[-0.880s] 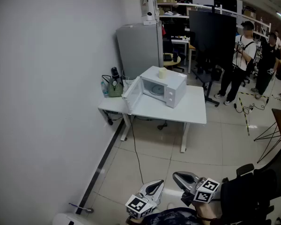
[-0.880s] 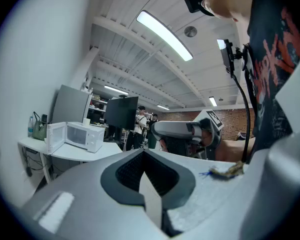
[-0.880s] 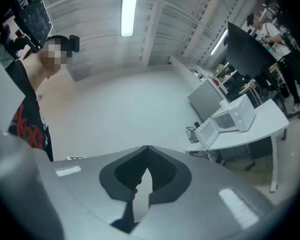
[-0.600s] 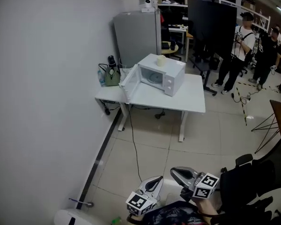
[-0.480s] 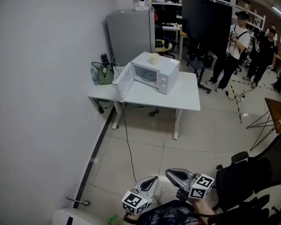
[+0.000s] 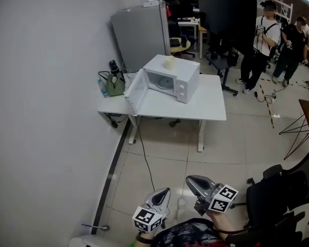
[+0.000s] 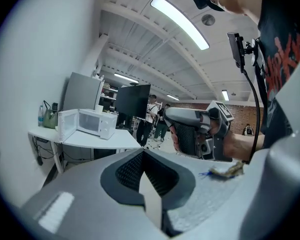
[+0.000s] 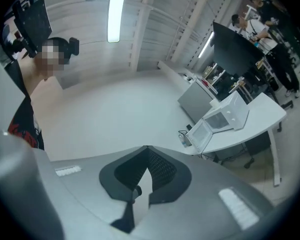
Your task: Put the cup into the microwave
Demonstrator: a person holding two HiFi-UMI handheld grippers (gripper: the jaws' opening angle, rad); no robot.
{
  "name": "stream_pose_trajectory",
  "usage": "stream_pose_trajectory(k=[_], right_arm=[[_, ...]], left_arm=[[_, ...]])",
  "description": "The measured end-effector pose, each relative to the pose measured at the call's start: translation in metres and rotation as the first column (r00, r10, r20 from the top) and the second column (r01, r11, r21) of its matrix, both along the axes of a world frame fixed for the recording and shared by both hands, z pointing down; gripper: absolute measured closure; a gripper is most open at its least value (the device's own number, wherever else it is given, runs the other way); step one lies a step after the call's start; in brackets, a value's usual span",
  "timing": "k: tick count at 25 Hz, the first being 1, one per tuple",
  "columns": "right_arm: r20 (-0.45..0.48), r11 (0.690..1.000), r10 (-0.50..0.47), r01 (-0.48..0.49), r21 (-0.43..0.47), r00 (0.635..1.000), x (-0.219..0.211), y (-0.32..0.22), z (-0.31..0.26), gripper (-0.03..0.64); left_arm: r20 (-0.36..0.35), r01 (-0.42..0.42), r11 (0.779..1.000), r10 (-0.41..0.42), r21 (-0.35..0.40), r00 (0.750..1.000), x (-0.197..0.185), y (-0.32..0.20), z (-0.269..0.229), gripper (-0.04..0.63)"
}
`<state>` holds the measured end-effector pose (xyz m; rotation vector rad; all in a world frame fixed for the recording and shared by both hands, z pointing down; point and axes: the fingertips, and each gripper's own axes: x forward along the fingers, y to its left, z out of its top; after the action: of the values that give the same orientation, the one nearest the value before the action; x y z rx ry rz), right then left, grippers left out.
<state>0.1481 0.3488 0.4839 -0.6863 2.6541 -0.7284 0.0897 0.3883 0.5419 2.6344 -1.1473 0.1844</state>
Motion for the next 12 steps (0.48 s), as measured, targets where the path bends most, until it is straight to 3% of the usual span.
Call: stream_pose_trajectory(k=[9,12], right_arm=[[0.015,0.999,0.026,-0.026,0.033,1.0,0.012,-0.097,-0.011,0.617],[-0.006,1.0,0.03,-0.03,-0.004,1.0,0.015,-0.124,0.002,0.617]], left_arm=[[0.067,-0.012,1.0,0.013,-0.013,0.998,0.006,-0.101,-0.01,0.594],[0.063,-0.04,0.998,0.043,-0.039,0.997,0.02,-0.12,-0.003,0.594]])
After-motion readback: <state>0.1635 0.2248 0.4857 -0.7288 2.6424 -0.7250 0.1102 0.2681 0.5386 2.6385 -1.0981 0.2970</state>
